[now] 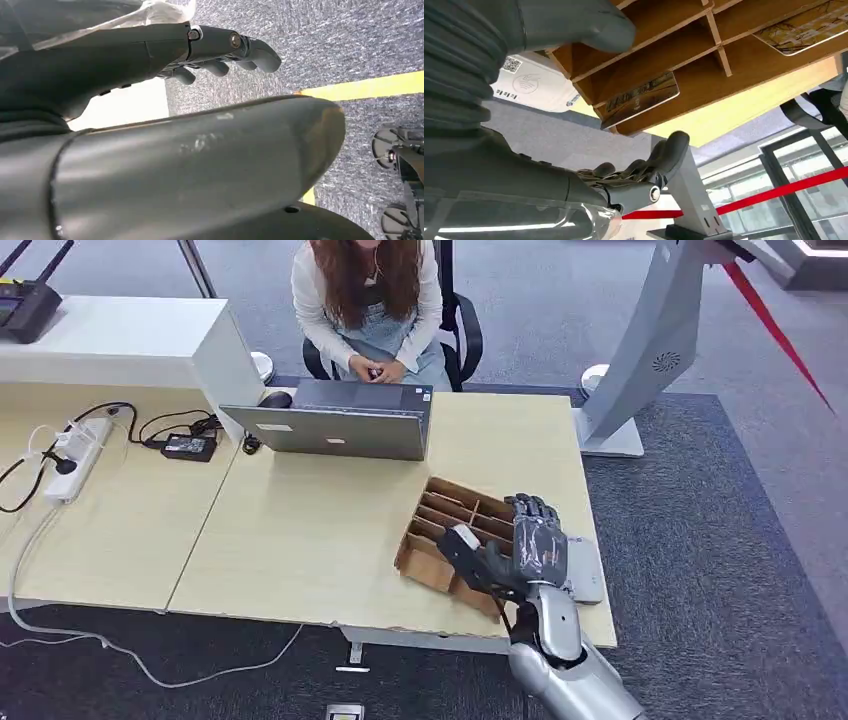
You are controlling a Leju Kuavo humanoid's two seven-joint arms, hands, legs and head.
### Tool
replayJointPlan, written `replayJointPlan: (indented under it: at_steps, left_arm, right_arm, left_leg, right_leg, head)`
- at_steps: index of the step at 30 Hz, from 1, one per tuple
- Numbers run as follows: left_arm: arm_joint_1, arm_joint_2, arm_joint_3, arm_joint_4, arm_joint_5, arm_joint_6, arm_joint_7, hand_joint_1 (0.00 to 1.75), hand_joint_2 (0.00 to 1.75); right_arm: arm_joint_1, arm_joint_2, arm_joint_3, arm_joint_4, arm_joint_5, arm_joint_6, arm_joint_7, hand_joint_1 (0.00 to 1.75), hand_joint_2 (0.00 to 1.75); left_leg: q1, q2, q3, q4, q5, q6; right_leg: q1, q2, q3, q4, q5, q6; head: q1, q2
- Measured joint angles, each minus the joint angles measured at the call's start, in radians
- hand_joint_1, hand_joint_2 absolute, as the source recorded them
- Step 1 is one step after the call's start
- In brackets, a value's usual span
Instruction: Pass the card to the sensor for recognition and then transmit it.
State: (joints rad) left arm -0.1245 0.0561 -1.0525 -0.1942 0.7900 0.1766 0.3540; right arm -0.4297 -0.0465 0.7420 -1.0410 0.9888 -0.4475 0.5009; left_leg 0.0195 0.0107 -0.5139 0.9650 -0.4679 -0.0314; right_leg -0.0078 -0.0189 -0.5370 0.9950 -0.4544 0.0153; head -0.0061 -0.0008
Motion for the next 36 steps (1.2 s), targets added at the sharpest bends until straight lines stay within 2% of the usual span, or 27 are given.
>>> replayJointPlan:
  at_steps: [3, 7, 9, 10, 21, 26, 36]
  left_arm:
    - [0.0, 0.0, 0.0, 0.0, 0.0, 0.0, 0.0, 0.0, 0.0]
    - [0.0, 0.0, 0.0, 0.0, 0.0, 0.0, -0.002, 0.0, 0.0]
    - [0.0, 0.0, 0.0, 0.0, 0.0, 0.0, -0.003, 0.0, 0.0]
    - [0.0, 0.0, 0.0, 0.0, 0.0, 0.0, -0.003, 0.0, 0.0]
    - [0.0, 0.0, 0.0, 0.0, -0.001, 0.0, -0.013, 0.0, 0.0]
    - [0.0, 0.001, 0.0, 0.0, -0.001, 0.0, -0.015, 0.0, 0.0]
    - [0.0, 0.001, 0.0, 0.0, 0.002, 0.0, -0.023, 0.0, 0.0]
  right_arm:
    - [0.0, 0.0, 0.0, 0.0, 0.0, 0.0, 0.0, 1.1, 1.75]
    - [0.0, 0.0, 0.0, 0.0, 0.0, 0.0, -0.001, 1.34, 1.75]
    - [-0.002, 0.0, 0.0, 0.0, 0.0, -0.005, -0.005, 1.38, 1.75]
    - [-0.003, 0.0, 0.0, 0.0, 0.0, -0.007, -0.006, 1.59, 1.75]
    - [-0.013, 0.0, 0.0, 0.009, -0.003, -0.022, -0.007, 1.59, 1.75]
    - [-0.013, 0.0, 0.0, 0.01, -0.003, -0.022, -0.007, 1.5, 1.75]
    - [-0.012, 0.0, 0.0, 0.014, -0.004, -0.024, -0.005, 1.48, 1.75]
  left_leg:
    - [0.0, 0.0, 0.0, 0.0, 0.0, 0.0]
    - [0.0, 0.0, 0.0, 0.0, 0.0, 0.0]
    - [0.0, 0.0, 0.0, 0.0, 0.0, 0.0]
    - [0.0, 0.0, 0.0, 0.0, 0.0, 0.0]
    - [0.0, 0.0, 0.0, 0.0, 0.0, 0.0]
    - [0.0, 0.0, 0.0, 0.0, 0.0, 0.0]
    - [0.0, 0.0, 0.0, 0.0, 0.0, 0.0]
  right_leg:
    - [0.0, 0.0, 0.0, 0.0, 0.0, 0.0]
    - [0.0, 0.0, 0.0, 0.0, 0.0, 0.0]
    - [0.0, 0.0, 0.0, 0.0, 0.0, 0.0]
    - [0.0, 0.0, 0.0, 0.0, 0.0, 0.0]
    - [0.0, 0.0, 0.0, 0.0, 0.0, 0.0]
    - [0.0, 0.0, 0.0, 0.0, 0.0, 0.0]
    - [0.0, 0.0, 0.0, 0.0, 0.0, 0.0]
  head:
    - [0.0, 0.0]
    - [0.0, 0.0]
    - [0.0, 0.0]
    - [0.0, 0.0]
    - [0.0, 0.0]
    - [0.0, 0.0]
    - [0.0, 0.0]
